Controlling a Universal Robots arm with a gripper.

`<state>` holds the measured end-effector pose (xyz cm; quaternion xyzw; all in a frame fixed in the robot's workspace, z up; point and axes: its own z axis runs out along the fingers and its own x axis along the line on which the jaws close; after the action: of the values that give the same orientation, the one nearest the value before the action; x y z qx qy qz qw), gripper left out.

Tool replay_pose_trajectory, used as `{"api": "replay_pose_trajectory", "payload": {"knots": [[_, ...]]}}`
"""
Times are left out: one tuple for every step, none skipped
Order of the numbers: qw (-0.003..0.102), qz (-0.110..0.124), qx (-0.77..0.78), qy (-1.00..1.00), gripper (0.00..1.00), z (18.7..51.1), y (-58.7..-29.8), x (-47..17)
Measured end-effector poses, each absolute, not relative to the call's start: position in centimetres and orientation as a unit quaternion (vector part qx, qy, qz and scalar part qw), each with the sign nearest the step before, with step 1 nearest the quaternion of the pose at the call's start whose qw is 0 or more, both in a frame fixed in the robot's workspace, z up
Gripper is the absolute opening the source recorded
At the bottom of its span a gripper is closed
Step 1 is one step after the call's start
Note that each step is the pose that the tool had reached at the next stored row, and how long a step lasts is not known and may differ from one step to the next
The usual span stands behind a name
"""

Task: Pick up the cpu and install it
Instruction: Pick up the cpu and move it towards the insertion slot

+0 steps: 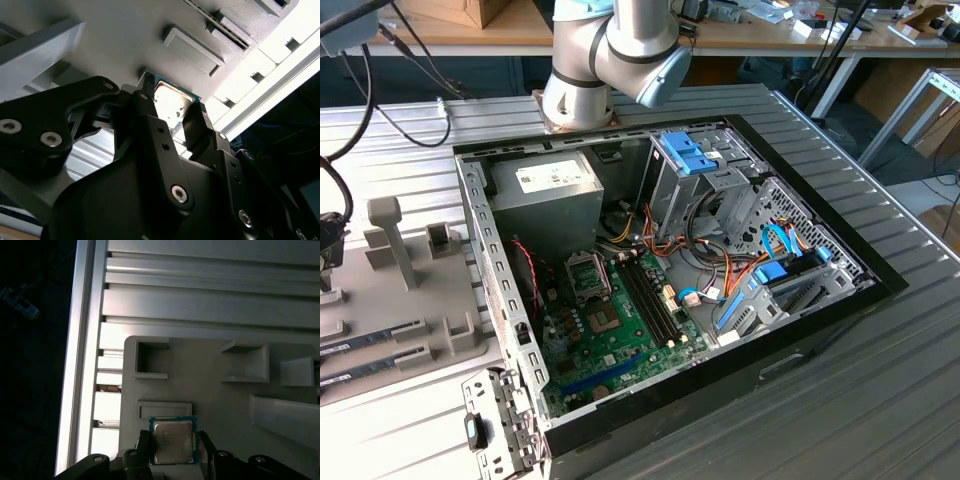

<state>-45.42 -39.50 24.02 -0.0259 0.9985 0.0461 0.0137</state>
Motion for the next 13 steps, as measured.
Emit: {"api": "replay_pose_trajectory", "payload": {"knots": [[0.014,0.047,-0.026,0.998,0.47,24.1,-39.5,-45.4],[0.014,0.047,-0.026,0.998,0.47,24.2,-39.5,-45.4],[0.014,0.047,-0.026,0.998,0.47,24.3,-39.5,-45.4],[0.014,0.048,-0.026,0.998,0.47,24.4,-39.5,-45.4],[0.014,0.048,-0.026,0.998,0.47,24.5,-39.5,-45.4],[0.014,0.048,-0.026,0.998,0.47,24.6,-39.5,-45.4],[0.014,0.049,-0.026,0.998,0.47,24.7,-39.5,-45.4],[0.014,0.049,-0.026,0.998,0.47,24.8,-39.5,-45.4],[0.014,0.049,-0.026,0.998,0.47,24.9,-39.5,-45.4],[0.014,0.05,-0.026,0.998,0.47,25.1,-39.5,-45.4],[0.014,0.05,-0.026,0.998,0.47,25.2,-39.5,-45.4],[0.014,0.05,-0.026,0.998,0.47,25.3,-39.5,-45.4],[0.014,0.05,-0.026,0.998,0.47,25.4,-39.5,-45.4]]}}
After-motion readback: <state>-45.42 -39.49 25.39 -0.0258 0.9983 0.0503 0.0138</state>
